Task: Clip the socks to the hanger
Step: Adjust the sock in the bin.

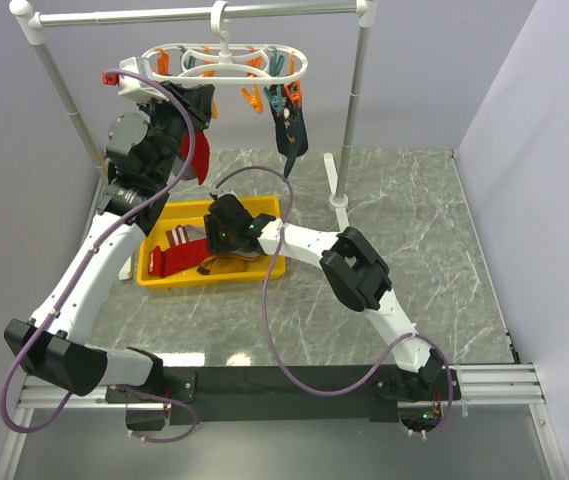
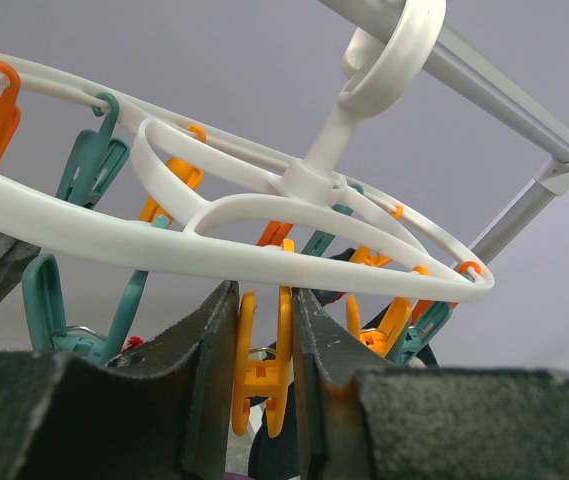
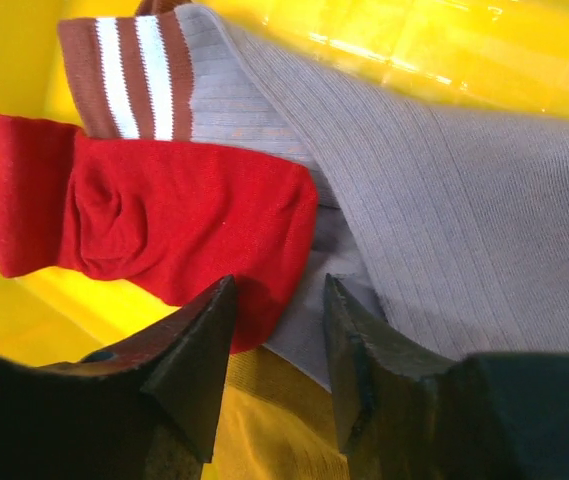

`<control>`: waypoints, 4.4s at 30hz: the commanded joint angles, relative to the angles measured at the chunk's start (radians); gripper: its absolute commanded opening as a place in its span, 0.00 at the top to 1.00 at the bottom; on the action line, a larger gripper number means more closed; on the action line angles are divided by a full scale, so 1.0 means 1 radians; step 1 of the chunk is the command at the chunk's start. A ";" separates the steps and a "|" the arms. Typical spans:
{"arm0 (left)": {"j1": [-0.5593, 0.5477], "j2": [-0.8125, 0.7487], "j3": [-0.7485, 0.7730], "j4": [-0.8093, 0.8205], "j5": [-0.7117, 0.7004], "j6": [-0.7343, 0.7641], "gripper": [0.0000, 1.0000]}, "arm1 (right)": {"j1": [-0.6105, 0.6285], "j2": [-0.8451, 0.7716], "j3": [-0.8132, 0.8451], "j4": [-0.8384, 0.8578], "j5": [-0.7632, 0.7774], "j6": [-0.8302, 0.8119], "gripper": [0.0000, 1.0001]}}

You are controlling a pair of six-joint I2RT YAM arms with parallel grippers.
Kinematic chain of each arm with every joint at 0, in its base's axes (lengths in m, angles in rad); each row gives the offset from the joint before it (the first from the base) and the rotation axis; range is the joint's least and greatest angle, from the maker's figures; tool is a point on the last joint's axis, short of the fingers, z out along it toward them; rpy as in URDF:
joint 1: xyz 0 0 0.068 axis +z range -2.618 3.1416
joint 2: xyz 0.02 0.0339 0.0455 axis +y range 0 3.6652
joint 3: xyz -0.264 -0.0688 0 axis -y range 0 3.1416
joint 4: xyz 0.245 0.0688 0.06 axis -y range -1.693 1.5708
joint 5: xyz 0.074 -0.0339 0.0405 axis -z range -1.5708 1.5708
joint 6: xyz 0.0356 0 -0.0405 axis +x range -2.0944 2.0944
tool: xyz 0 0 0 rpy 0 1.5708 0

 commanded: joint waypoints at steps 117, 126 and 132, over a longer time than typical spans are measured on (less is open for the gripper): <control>-0.006 -0.031 -0.052 0.068 -0.032 0.020 0.82 | -0.211 -0.231 -0.090 -0.134 -0.740 -0.986 0.32; -0.006 -0.028 -0.038 0.056 -0.025 0.029 0.82 | -0.210 -0.137 0.002 -0.200 -0.746 -1.019 0.35; -0.006 -0.026 -0.026 0.040 -0.021 0.046 0.82 | -0.219 -0.065 0.098 -0.284 -0.789 -1.047 0.37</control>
